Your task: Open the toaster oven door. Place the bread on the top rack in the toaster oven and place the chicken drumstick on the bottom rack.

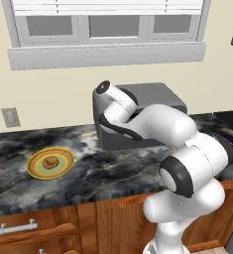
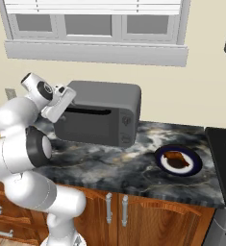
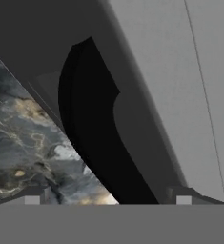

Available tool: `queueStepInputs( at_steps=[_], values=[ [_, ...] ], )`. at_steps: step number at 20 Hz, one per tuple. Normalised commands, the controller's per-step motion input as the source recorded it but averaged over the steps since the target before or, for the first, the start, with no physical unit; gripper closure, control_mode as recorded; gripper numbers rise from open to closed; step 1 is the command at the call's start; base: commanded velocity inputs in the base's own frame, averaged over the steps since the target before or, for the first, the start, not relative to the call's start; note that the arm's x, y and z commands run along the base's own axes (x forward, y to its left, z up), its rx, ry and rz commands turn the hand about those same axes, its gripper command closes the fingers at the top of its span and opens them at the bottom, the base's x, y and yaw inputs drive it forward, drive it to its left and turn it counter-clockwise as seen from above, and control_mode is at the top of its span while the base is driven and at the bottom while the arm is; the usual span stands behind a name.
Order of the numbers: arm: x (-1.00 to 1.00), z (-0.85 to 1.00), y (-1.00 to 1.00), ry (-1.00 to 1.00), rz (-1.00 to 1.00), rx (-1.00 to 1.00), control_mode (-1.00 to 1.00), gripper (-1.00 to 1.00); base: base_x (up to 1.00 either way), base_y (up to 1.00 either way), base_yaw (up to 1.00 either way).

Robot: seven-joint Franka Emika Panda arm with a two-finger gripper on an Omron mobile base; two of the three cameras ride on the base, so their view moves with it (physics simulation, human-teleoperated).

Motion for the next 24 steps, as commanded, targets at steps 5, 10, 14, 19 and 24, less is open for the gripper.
queueStepInputs(
  at_steps=[5, 10, 14, 19, 24],
  values=[
    [0.14, -0.14, -0.02, 0.04, 0.00, -0.04, -1.00, -1.00, 0.00, 0.00, 0.00],
    [0.12, -0.18, -0.04, 0.00, 0.08, -0.03, -1.00, -1.00, 0.00, 0.00, 0.00],
    [-0.09, -0.25, -0.03, 0.00, 0.13, -0.03, -1.00, -1.00, 0.00, 0.00, 0.00],
    [-0.11, -0.22, -0.01, 0.00, 0.12, -0.02, -1.00, -1.00, 0.00, 0.00, 0.00],
    [-0.03, -0.09, -0.01, 0.00, 0.10, 0.00, -1.00, -1.00, 0.00, 0.00, 0.00]
  ],
)
